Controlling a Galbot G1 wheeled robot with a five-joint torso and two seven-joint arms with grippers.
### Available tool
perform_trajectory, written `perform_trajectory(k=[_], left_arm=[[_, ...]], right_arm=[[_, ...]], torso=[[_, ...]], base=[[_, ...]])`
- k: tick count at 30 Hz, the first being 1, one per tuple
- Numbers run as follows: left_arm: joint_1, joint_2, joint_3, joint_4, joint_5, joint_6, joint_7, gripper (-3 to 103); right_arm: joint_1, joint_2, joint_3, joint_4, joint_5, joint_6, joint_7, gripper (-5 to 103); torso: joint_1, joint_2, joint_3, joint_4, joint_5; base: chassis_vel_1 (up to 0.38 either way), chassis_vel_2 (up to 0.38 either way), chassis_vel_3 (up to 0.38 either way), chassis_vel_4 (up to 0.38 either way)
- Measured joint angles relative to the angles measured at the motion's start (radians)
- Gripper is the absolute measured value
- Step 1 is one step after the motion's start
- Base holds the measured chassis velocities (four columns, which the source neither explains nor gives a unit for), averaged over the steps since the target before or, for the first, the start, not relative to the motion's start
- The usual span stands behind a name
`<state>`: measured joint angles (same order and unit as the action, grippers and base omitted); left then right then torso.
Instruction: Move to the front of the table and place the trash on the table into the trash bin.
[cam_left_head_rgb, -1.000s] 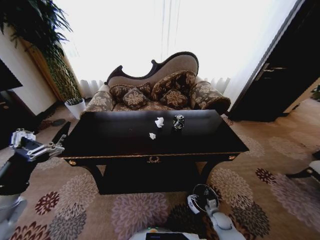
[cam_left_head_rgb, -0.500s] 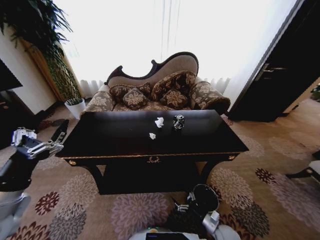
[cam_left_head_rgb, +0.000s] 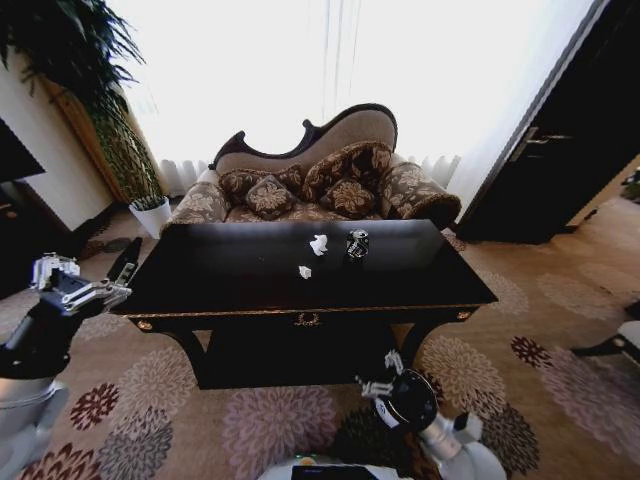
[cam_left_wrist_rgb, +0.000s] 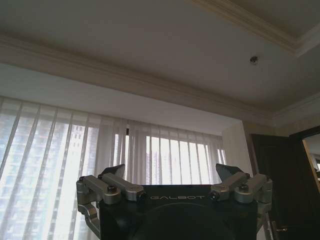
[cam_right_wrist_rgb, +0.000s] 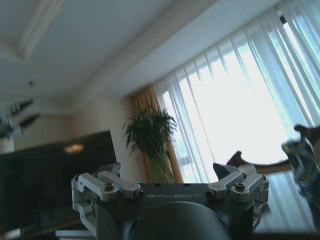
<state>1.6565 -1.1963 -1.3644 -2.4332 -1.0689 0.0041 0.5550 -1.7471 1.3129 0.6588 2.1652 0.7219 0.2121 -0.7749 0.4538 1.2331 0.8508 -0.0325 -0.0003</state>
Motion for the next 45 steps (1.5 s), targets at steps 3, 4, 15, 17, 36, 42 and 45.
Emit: perform_trajectory(k=[3, 4, 15, 17, 36, 42, 45], left_arm=[[0.021, -0.013, -0.016, 0.014, 0.008, -0.016, -0.001, 100], [0.022, -0.015, -0.017, 0.016, 0.009, -0.015, -0.007, 100], [0.012, 0.029, -0.045, 0.091, 0.092, 0.019, -0.056, 100], [0.032, 0.027, -0.077, 0.092, 0.08, 0.016, -0.053, 100], [0.13, -0.101, -0.122, 0.034, 0.124, -0.009, -0.024, 100], [0.142, -0.113, -0.149, 0.023, 0.119, -0.01, -0.024, 100], [0.147, -0.116, -0.155, 0.019, 0.118, -0.01, -0.024, 100]], right_arm=[[0.042, -0.03, 0.02, 0.13, 0.055, -0.07, 0.116, 100], [0.05, -0.038, 0.023, 0.145, 0.045, -0.08, 0.166, 100], [0.202, -0.17, -0.018, 0.18, -0.023, -0.263, 0.596, 100], [0.253, -0.231, -0.057, 0.151, -0.048, -0.284, 0.617, 100], [0.772, -0.477, -0.397, -0.221, -0.076, -0.346, 0.76, 100], [0.908, -0.481, -0.522, -0.341, -0.066, -0.339, 0.756, 100], [0.957, -0.475, -0.558, -0.38, -0.066, -0.334, 0.753, 100]], torso=[[0.0, 0.0, 0.0, 0.0002, 0.0001], [0.0, 0.0, 0.0, 0.0002, 0.0002], [0.0, 0.0, 0.0, 0.0, 0.0], [0.0, 0.0, 0.0, 0.0001, 0.0003], [0.0, 0.0, 0.0, 0.0, 0.0], [0.0, 0.0, 0.0, 0.0, 0.0002], [0.0, 0.0, 0.0, 0.0001, 0.0]], base=[[0.0, 0.0, 0.0, 0.0], [0.0, 0.0, 0.0, 0.0], [0.0, 0.0, 0.0, 0.0], [0.0, 0.0, 0.0, 0.0], [0.0, 0.0, 0.0, 0.0], [0.0, 0.0, 0.0, 0.0], [0.0, 0.0, 0.0, 0.0]])
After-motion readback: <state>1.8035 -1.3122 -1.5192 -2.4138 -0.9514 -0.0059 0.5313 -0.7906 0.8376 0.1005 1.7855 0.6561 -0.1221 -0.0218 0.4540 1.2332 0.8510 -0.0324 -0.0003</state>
